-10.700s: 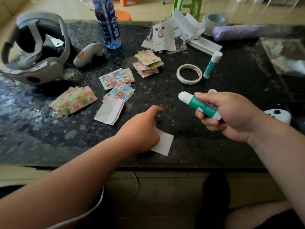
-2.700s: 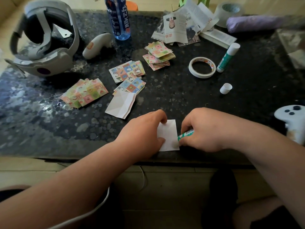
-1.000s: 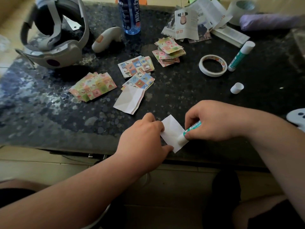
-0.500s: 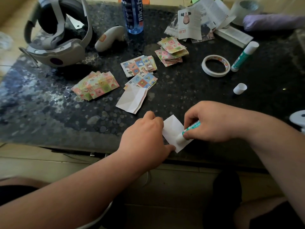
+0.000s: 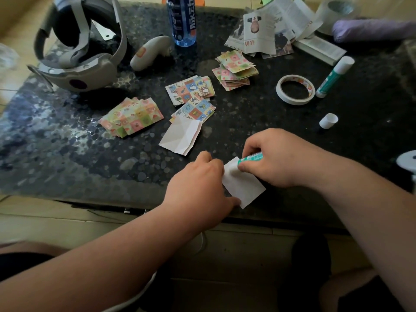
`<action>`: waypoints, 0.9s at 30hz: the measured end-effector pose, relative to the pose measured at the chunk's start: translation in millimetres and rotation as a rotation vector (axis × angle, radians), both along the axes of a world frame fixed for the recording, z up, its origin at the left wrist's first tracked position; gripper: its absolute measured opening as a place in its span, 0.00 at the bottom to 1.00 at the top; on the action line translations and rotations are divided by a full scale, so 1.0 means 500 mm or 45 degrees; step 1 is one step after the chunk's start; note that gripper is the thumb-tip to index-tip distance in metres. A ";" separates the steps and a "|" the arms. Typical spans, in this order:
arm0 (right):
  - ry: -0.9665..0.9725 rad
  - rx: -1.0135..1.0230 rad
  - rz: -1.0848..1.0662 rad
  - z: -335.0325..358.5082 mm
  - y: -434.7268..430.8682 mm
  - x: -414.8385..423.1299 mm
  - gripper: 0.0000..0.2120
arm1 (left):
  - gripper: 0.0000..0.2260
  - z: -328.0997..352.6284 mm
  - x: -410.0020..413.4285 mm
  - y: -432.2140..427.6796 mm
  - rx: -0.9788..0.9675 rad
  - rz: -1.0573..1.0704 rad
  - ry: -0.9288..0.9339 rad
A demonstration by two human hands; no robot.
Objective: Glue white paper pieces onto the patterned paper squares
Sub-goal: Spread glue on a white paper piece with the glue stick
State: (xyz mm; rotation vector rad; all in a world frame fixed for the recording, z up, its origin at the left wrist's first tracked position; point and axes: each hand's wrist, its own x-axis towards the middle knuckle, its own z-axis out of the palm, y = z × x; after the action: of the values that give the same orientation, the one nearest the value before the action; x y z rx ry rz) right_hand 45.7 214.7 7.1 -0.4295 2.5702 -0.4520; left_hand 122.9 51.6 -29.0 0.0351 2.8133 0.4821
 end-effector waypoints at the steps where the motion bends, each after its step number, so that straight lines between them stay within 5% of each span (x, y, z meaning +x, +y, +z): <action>1: 0.021 -0.011 -0.005 -0.002 -0.002 -0.002 0.06 | 0.24 0.000 0.000 0.000 0.004 0.003 -0.004; 6: -0.004 -0.160 -0.017 0.018 0.015 -0.010 0.06 | 0.27 0.000 -0.002 -0.003 0.027 0.026 0.000; 11: -0.092 -0.042 0.039 0.005 0.006 0.001 0.07 | 0.27 0.000 -0.001 -0.003 0.029 0.041 0.002; 20: 0.226 -0.082 -0.175 0.046 0.051 -0.030 0.07 | 0.26 0.004 -0.002 -0.004 0.050 0.035 -0.018; 27: 0.062 -0.129 -0.050 0.032 0.027 0.004 0.08 | 0.27 0.004 -0.006 -0.003 0.039 0.039 -0.031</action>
State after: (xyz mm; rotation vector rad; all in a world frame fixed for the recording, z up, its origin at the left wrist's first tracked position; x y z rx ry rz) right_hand 47.9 228.0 23.2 -0.4314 2.6143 -0.5944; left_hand 119.9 50.3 -26.8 -0.0077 2.7860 0.5291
